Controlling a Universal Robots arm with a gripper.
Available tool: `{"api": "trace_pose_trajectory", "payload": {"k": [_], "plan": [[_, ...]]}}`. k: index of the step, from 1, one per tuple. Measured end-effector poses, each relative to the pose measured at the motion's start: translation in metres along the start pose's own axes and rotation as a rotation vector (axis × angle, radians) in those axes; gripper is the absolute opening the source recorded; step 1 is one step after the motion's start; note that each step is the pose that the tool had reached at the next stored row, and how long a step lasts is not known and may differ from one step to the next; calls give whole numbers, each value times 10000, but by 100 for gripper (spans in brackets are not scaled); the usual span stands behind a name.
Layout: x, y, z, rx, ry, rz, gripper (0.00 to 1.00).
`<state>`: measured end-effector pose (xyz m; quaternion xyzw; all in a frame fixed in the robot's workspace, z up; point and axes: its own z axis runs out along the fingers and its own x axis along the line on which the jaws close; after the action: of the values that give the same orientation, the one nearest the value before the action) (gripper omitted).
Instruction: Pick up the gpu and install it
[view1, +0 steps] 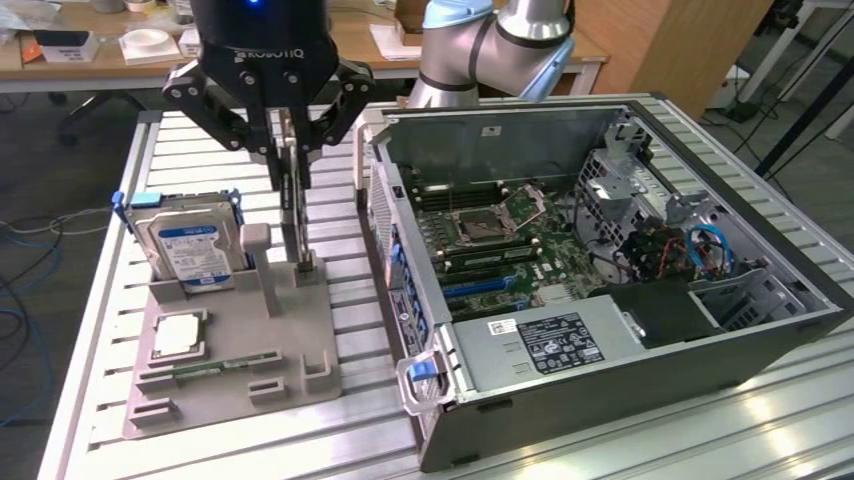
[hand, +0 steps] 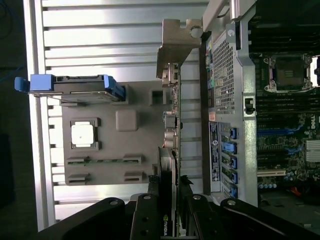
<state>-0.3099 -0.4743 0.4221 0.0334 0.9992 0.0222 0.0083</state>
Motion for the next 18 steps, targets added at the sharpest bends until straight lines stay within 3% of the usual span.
{"api": "trace_pose_trajectory", "payload": {"k": [12, 18], "plan": [[-122, 8, 2, -1, 0, 2, 26], [-252, 17, 5, -1, 0, 3, 26]]}}
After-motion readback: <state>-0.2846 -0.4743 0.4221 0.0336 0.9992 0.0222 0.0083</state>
